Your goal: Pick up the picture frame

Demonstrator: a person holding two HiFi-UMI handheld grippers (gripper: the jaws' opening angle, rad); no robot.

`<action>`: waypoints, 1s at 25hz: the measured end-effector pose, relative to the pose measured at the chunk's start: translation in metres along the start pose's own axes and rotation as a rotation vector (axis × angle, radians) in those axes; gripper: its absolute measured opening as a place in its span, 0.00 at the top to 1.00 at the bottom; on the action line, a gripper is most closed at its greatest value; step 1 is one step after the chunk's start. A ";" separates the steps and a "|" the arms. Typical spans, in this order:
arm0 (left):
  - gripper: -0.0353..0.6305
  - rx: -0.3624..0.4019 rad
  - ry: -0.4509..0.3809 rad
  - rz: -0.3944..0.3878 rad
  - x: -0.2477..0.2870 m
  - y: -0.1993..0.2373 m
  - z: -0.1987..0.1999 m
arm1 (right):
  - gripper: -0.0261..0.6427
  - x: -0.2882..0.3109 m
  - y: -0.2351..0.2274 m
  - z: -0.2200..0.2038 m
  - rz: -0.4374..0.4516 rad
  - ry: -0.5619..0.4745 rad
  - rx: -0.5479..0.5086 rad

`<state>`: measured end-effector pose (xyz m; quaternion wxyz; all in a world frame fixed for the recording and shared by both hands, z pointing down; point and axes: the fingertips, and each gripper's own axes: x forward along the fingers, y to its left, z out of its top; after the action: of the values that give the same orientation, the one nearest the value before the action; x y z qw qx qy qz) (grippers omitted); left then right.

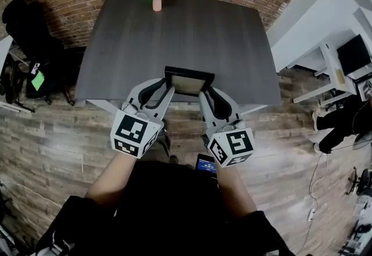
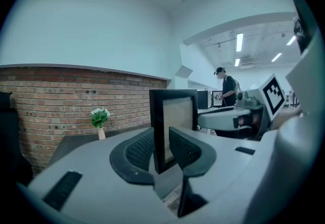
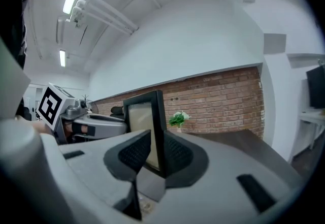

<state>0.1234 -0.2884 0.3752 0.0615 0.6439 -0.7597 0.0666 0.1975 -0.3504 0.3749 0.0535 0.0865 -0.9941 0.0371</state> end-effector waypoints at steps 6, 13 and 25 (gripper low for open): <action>0.82 -0.008 0.019 0.031 -0.044 -0.017 -0.014 | 0.84 -0.028 0.034 -0.010 0.061 -0.018 0.031; 0.80 -0.007 0.034 0.026 -0.081 -0.010 -0.022 | 0.84 -0.031 0.071 -0.015 0.071 -0.023 0.049; 0.80 -0.027 0.031 0.013 -0.135 0.045 -0.027 | 0.86 0.002 0.140 -0.011 0.081 0.005 0.036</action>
<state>0.1016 -0.1452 0.3761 0.0817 0.6371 -0.7636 0.0667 0.1719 -0.2126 0.3765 0.0530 0.0471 -0.9958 0.0574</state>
